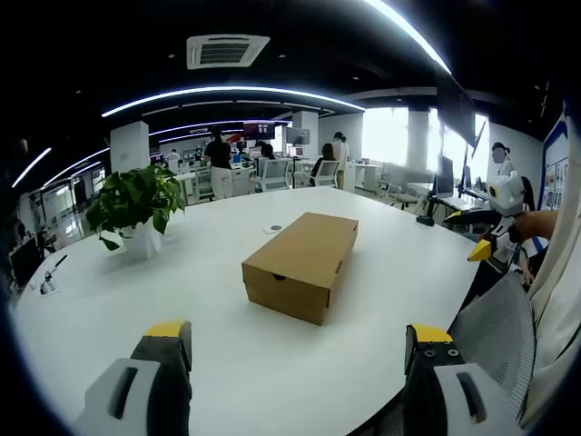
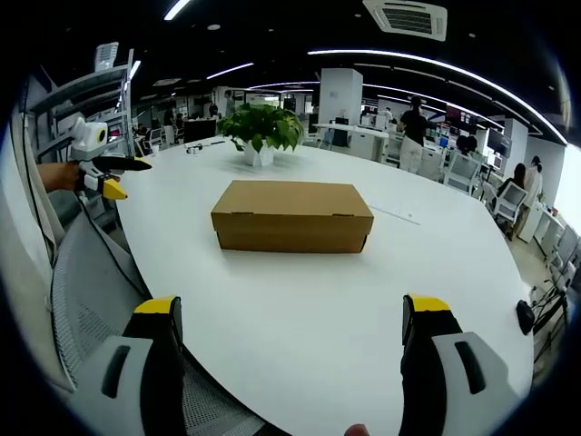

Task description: Operate the shoe box by opening the lid, removing the specified soft item, and placing it in the target area until the item is outside and the box remains undamaged.

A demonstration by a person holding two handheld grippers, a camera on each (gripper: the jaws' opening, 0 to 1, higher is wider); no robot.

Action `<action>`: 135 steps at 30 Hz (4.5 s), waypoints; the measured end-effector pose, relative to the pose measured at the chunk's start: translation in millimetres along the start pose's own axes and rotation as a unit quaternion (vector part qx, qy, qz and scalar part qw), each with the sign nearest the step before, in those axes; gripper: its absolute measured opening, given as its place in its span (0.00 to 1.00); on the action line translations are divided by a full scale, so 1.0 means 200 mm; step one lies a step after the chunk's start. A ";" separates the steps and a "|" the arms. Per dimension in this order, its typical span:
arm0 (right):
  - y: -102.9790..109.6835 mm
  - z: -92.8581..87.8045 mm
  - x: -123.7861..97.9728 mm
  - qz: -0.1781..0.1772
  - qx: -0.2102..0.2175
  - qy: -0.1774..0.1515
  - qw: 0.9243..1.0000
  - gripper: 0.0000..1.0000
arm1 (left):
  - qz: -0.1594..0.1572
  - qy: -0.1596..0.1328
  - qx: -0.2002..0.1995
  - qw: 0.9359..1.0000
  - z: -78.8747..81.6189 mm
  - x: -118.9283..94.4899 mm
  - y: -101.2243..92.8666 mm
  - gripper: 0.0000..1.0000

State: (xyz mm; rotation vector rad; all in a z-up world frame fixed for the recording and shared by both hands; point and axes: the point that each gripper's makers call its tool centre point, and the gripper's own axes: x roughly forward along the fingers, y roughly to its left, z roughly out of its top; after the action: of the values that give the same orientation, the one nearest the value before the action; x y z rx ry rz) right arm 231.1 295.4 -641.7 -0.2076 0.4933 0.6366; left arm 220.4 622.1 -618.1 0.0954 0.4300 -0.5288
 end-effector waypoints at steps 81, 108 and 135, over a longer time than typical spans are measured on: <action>-0.03 0.01 0.05 0.033 -0.009 0.009 0.999 0.96 | -0.005 0.016 0.010 1.000 0.02 0.11 -0.05 1.00; -0.20 0.09 0.21 0.080 -0.050 0.013 0.995 0.91 | 0.001 0.042 0.007 0.999 0.00 0.31 -0.13 0.87; -0.42 0.18 0.57 0.131 -0.107 0.010 0.986 0.76 | 0.059 0.056 -0.002 0.997 -0.04 0.57 -0.13 0.74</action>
State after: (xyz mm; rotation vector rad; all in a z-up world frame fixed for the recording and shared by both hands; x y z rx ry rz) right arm 375.7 299.9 -665.4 -0.3554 0.4755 0.9461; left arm 292.4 548.0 -673.0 0.1465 0.5312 -0.4065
